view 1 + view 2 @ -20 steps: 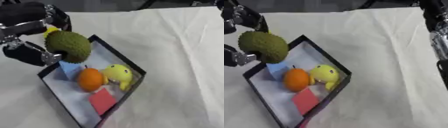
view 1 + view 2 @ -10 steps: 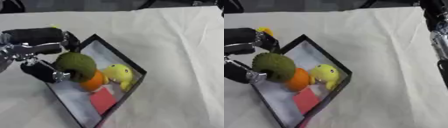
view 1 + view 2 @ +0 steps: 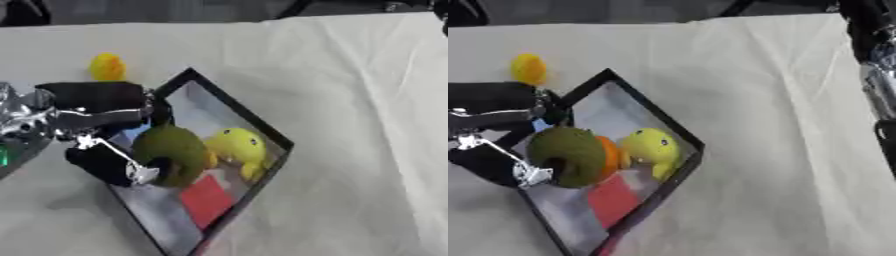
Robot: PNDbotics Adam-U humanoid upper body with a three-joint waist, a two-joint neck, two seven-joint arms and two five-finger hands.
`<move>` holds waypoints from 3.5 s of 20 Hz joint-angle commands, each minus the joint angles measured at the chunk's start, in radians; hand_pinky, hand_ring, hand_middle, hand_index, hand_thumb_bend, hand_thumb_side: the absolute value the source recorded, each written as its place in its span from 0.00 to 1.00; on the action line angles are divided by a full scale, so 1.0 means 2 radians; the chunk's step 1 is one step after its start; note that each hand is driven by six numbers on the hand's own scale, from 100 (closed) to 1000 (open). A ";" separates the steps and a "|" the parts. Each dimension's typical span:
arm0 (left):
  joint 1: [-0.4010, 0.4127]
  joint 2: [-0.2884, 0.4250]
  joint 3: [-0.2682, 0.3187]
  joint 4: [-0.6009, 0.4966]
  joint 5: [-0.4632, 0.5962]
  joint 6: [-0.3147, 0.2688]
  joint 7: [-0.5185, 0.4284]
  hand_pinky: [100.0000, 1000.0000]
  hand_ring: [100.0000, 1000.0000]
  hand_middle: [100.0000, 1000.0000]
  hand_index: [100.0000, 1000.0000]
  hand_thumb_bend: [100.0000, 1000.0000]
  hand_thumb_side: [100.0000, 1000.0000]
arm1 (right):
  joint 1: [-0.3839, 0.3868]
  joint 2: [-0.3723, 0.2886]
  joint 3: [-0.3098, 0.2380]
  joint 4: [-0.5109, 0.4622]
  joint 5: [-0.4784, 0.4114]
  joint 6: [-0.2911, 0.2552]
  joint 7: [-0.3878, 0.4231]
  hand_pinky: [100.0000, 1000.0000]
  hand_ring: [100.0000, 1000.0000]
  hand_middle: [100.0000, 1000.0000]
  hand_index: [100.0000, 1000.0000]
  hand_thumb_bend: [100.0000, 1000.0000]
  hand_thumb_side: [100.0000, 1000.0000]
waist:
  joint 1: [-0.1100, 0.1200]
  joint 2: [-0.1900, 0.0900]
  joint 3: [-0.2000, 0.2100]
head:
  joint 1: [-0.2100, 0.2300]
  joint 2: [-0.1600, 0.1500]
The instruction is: Pick up objects on the table and place them in the box.
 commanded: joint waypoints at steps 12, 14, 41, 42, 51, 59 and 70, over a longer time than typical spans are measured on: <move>-0.004 0.012 0.031 -0.007 -0.018 -0.041 -0.076 0.93 0.93 0.90 0.96 0.67 0.69 | -0.003 -0.015 -0.005 -0.007 -0.002 0.000 -0.002 0.92 0.72 0.70 0.80 0.00 0.66 | 0.004 -0.018 -0.001 | 0.000 0.000; -0.003 0.012 0.042 -0.007 -0.009 -0.041 -0.075 0.93 0.94 0.91 0.97 0.71 0.68 | -0.003 -0.015 -0.005 -0.008 -0.003 -0.001 -0.002 0.92 0.72 0.70 0.80 0.00 0.66 | 0.004 -0.018 0.000 | 0.001 -0.001; -0.084 -0.038 0.197 0.351 -0.127 -0.002 0.105 0.85 0.85 0.78 0.88 0.61 0.65 | 0.001 -0.016 -0.007 -0.012 -0.003 -0.001 -0.004 0.92 0.72 0.70 0.80 0.00 0.66 | 0.004 -0.017 -0.011 | 0.005 -0.011; -0.089 -0.044 0.199 0.370 -0.134 -0.006 0.107 0.85 0.85 0.78 0.88 0.61 0.64 | 0.001 -0.016 -0.006 -0.011 -0.003 0.000 -0.003 0.92 0.72 0.70 0.80 0.00 0.66 | 0.004 -0.017 -0.011 | 0.005 -0.011; -0.119 -0.089 0.220 0.486 -0.169 -0.042 0.088 0.86 0.87 0.80 0.87 0.68 0.55 | -0.001 -0.015 -0.006 -0.011 -0.004 0.001 -0.002 0.92 0.72 0.70 0.80 0.00 0.67 | 0.003 -0.013 -0.015 | 0.006 -0.020; -0.130 -0.110 0.245 0.545 -0.203 -0.060 0.085 0.85 0.87 0.80 0.87 0.66 0.54 | -0.005 -0.013 -0.006 -0.011 -0.005 0.002 -0.003 0.92 0.72 0.70 0.80 0.00 0.67 | 0.001 -0.005 -0.020 | 0.006 -0.027; -0.130 -0.126 0.259 0.584 -0.245 -0.066 0.097 0.83 0.84 0.78 0.88 0.60 0.48 | -0.009 -0.010 -0.005 -0.012 -0.006 0.002 -0.003 0.92 0.72 0.70 0.80 0.00 0.68 | -0.002 0.004 -0.026 | 0.009 -0.027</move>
